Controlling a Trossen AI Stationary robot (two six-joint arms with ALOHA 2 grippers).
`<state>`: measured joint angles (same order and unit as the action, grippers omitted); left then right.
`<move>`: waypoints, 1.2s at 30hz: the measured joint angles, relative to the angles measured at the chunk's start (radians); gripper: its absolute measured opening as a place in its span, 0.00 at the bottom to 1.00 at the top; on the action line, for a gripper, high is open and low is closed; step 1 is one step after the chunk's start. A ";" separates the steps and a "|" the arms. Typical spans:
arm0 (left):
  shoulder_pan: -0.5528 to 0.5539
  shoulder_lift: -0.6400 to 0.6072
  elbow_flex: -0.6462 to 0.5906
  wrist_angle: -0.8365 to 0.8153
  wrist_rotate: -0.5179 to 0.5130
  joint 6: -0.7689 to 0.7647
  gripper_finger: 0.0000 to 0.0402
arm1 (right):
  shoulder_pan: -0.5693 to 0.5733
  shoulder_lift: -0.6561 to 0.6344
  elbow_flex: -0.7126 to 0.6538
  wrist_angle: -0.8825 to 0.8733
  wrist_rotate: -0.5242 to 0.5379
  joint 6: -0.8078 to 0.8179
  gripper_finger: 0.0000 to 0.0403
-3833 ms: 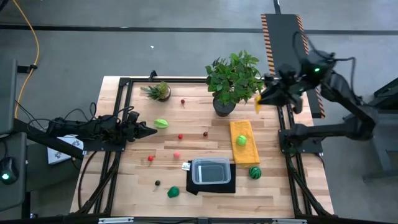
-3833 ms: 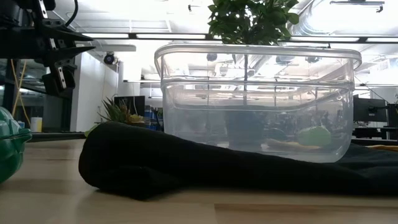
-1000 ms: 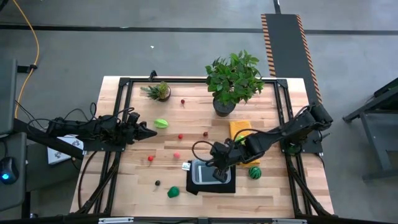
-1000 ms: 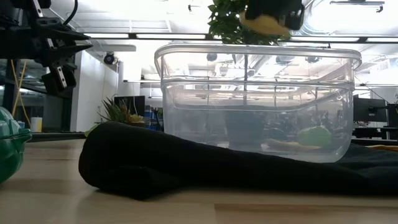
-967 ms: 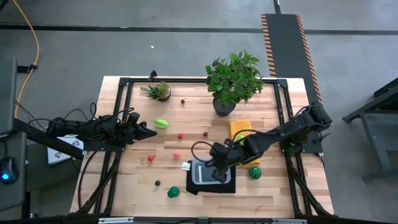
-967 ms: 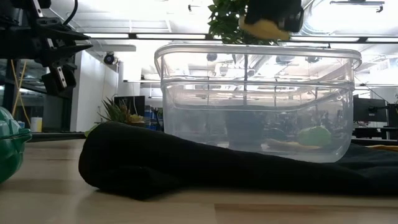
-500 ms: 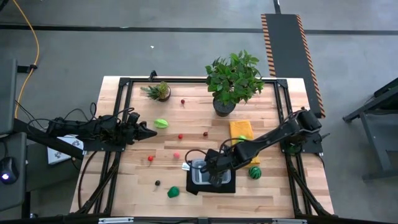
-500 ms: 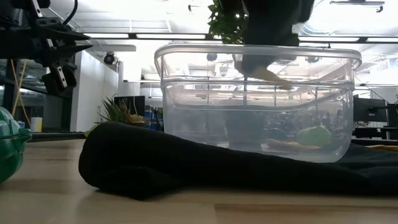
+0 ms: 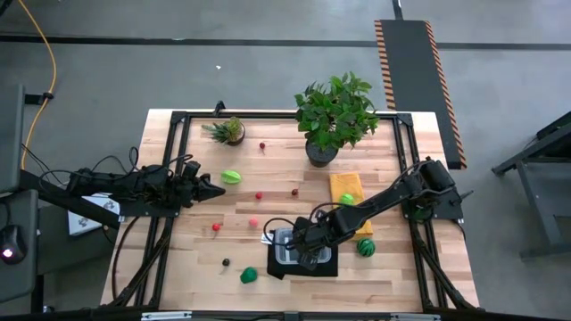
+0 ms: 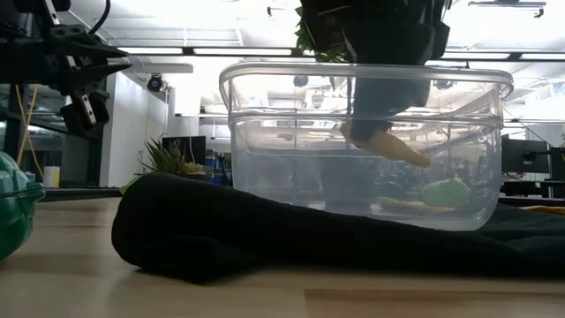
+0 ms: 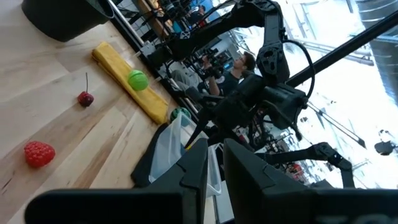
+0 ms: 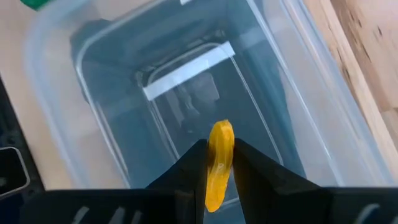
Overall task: Pick and placing Produce into tupperware
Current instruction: Put the corn into the transparent bin, then put the cabbage into the transparent bin
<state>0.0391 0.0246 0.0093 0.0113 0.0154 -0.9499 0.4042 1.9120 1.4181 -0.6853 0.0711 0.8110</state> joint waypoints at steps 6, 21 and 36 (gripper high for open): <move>0.000 0.000 0.000 0.000 0.000 0.002 0.10 | -0.007 0.003 0.000 -0.002 0.002 0.001 0.23; 0.000 0.000 0.000 0.000 0.000 0.007 0.10 | -0.031 -0.088 0.000 0.064 0.193 0.019 0.29; 0.000 0.000 0.000 0.002 0.015 0.012 0.10 | 0.020 -0.297 0.000 -0.404 0.444 0.231 0.29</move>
<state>0.0391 0.0250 0.0093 0.0131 0.0300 -0.9380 0.4238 1.6148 1.4181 -1.0893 0.5147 1.0417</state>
